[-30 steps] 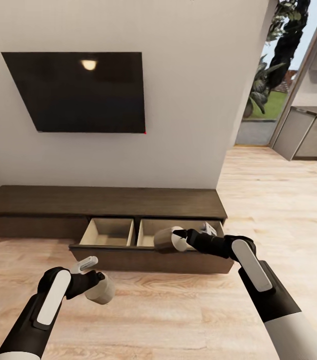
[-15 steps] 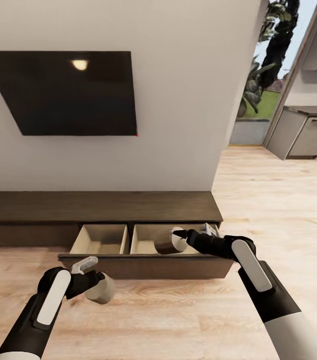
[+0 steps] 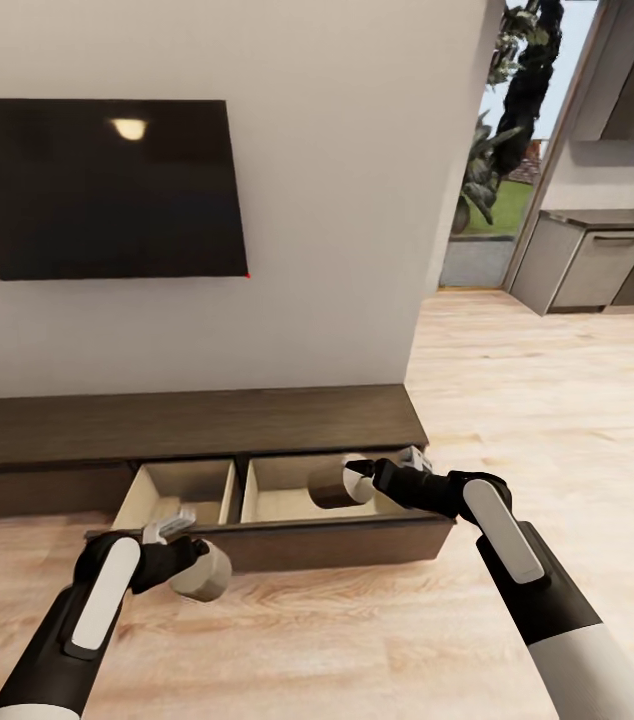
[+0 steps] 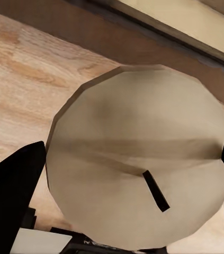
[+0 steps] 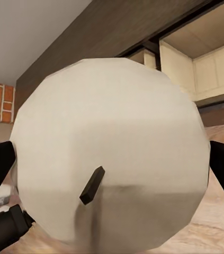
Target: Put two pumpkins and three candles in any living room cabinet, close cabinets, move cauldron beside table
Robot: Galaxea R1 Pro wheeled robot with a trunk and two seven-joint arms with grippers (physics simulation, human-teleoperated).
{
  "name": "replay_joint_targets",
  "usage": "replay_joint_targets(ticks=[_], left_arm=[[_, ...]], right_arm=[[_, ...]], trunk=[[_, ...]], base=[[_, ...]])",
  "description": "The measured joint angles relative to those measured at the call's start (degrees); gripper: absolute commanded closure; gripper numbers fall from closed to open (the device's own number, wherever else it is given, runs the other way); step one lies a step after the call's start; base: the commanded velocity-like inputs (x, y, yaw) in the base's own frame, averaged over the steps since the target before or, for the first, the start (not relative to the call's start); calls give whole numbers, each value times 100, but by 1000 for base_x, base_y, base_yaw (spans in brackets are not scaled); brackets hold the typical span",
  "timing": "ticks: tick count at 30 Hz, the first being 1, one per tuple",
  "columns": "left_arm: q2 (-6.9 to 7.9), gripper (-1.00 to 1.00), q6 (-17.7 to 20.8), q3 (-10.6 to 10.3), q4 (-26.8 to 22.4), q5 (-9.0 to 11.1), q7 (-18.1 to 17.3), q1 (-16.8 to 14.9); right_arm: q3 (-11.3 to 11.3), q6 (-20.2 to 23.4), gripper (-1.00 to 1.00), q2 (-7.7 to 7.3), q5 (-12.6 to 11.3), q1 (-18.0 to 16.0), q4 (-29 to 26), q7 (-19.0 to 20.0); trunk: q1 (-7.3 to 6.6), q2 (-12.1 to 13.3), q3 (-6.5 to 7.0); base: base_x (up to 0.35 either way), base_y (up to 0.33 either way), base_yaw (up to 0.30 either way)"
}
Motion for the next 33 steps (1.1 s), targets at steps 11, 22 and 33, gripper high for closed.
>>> replay_joint_targets(ticks=[11, 22, 33], left_arm=[[0, 100, 34, -61, -1317, 9, -1, 409], [2, 100, 34, -735, -1589, 6, -6, 524], [30, 100, 34, -711, -1587, 15, -6, 526]], right_arm=[[38, 31, 100, 37, 26, 0, 9, -33], [70, 408, 100, 46, 177, 1, -96, -1975], [91, 338, 100, 53, 121, 1, -105, -2956]], trunk=[[2, 0, 8], [2, 1, 9], [1, 0, 9]], base=[[41, 0, -101], [0, 0, -1], [65, 0, 0]])
